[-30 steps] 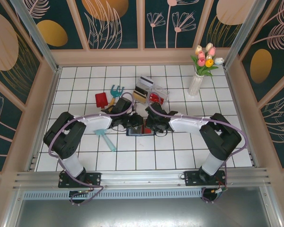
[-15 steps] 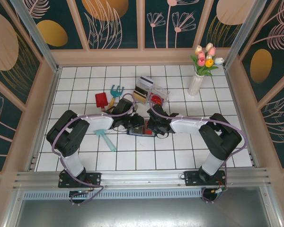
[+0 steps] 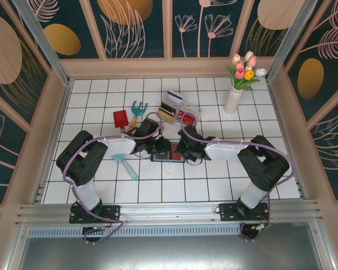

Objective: Take the credit cards out of the card holder

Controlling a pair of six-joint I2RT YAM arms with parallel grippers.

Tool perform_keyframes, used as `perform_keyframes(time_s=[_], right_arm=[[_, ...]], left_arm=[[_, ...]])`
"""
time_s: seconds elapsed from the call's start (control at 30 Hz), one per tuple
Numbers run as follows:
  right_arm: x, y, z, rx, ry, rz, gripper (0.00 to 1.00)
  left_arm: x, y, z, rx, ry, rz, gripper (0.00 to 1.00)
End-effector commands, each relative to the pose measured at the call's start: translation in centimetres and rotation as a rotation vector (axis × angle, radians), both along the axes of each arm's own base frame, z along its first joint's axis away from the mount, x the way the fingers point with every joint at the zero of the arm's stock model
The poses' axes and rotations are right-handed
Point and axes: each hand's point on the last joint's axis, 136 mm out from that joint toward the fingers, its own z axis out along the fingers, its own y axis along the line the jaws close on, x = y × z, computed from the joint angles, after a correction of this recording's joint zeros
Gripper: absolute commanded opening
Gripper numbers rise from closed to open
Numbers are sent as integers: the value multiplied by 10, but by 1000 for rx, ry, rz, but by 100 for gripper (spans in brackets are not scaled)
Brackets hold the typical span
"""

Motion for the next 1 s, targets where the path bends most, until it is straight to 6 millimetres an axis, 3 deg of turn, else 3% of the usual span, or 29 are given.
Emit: perform_keyframes(time_s=[0.0, 0.33, 0.73, 0.97], right_arm=[[-16, -17, -20, -11, 80, -30, 13], [-7, -19, 2, 22, 24, -43, 12], [-11, -12, -12, 36, 68, -11, 12], [-15, -9, -23, 32, 107, 6, 11]], left_arm=[[-16, 24, -36, 138, 61, 5, 28], [-13, 25, -36, 156, 53, 6, 25], [-14, 21, -36, 142, 66, -10, 26], [-19, 24, -48, 166, 99, -18, 28]])
